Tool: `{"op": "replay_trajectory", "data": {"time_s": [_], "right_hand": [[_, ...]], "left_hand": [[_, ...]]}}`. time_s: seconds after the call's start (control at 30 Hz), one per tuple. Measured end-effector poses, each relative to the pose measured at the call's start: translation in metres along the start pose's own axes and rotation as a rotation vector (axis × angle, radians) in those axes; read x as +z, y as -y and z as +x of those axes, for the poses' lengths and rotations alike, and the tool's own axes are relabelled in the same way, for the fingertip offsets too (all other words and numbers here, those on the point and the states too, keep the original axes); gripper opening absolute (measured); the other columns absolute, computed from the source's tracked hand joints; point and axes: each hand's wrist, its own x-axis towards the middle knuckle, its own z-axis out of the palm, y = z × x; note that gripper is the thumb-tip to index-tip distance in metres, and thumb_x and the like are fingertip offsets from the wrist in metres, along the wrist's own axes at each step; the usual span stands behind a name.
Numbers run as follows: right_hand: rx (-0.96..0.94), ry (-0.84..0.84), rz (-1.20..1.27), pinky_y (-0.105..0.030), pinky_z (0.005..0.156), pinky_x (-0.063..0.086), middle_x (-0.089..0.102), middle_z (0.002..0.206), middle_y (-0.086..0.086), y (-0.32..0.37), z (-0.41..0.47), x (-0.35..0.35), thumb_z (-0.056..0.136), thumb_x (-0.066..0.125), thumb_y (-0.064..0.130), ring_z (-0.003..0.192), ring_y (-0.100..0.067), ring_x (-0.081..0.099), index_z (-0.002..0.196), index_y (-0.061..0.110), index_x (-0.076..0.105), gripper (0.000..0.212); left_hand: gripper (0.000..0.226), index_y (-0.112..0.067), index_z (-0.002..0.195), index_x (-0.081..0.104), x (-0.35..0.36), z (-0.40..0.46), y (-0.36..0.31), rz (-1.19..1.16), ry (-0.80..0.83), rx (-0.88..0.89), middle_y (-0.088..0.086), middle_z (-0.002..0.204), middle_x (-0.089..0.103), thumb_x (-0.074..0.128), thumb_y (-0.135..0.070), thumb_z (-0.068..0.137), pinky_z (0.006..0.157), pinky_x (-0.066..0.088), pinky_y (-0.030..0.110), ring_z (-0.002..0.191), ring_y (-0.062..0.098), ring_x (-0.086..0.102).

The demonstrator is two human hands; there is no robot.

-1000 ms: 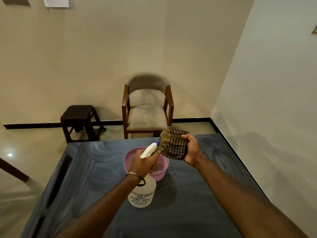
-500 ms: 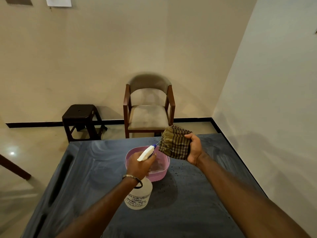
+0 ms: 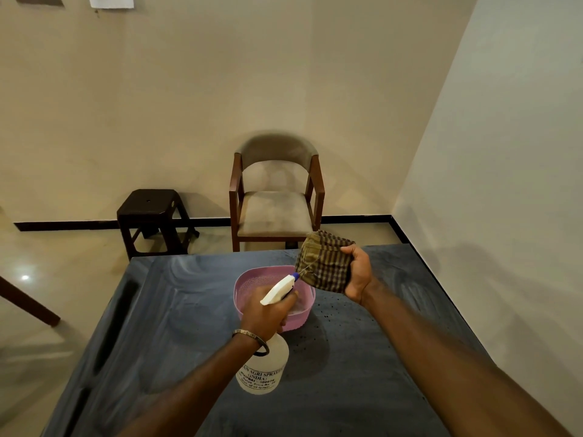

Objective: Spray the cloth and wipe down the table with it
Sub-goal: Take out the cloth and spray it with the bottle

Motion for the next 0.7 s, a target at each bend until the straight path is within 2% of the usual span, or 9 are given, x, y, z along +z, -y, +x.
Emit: {"op": "replay_trajectory", "data": {"time_s": [0.13,0.2,0.33,0.53,0.7], "right_hand": [[0.005,-0.004,-0.002,-0.047,0.086,0.054,0.07,0.119,-0.02,-0.005,0.001,0.002,0.094,0.038,0.037,0.112,-0.039,0.063,0.124,0.006,0.065,0.05],[-0.001,-0.003,0.007,-0.047,0.085,0.054,0.071,0.116,-0.019,-0.006,0.0,0.004,0.095,0.037,0.036,0.11,-0.038,0.064,0.122,0.006,0.065,0.049],[-0.012,0.001,0.051,-0.045,0.082,0.055,0.073,0.11,-0.017,-0.012,-0.002,0.007,0.097,0.036,0.035,0.105,-0.036,0.066,0.121,0.006,0.066,0.048],[-0.001,-0.008,0.171,-0.045,0.082,0.054,0.073,0.11,-0.018,-0.026,-0.004,0.016,0.099,0.035,0.034,0.103,-0.036,0.066,0.121,0.006,0.066,0.047],[0.015,-0.024,0.224,-0.05,0.092,0.052,0.067,0.121,-0.022,-0.039,0.0,0.022,0.099,0.034,0.036,0.109,-0.039,0.063,0.126,0.005,0.063,0.049]], "left_hand": [[0.02,-0.014,0.08,0.069,0.0,-0.002,0.001,0.019,0.013,0.093,0.004,0.063,0.067,0.062,-0.029,0.09,0.055,0.057,0.034,0.055,0.02,0.065],[0.014,-0.018,0.078,0.067,-0.003,-0.003,0.001,0.001,0.013,0.117,0.003,0.065,0.067,0.061,-0.022,0.091,0.056,0.057,0.033,0.056,0.017,0.065],[0.006,-0.015,0.089,0.064,-0.008,0.0,-0.002,-0.066,-0.006,0.131,0.004,0.074,0.066,0.061,-0.01,0.09,0.055,0.053,0.025,0.06,0.013,0.064],[0.007,-0.016,0.094,0.06,-0.015,0.019,-0.006,-0.016,-0.141,0.196,0.002,0.078,0.064,0.063,-0.014,0.089,0.065,0.055,0.029,0.07,0.019,0.064],[0.005,-0.015,0.092,0.06,-0.021,0.046,-0.005,0.001,-0.235,0.229,0.009,0.078,0.063,0.062,-0.013,0.089,0.066,0.057,0.038,0.07,0.027,0.065]]}}
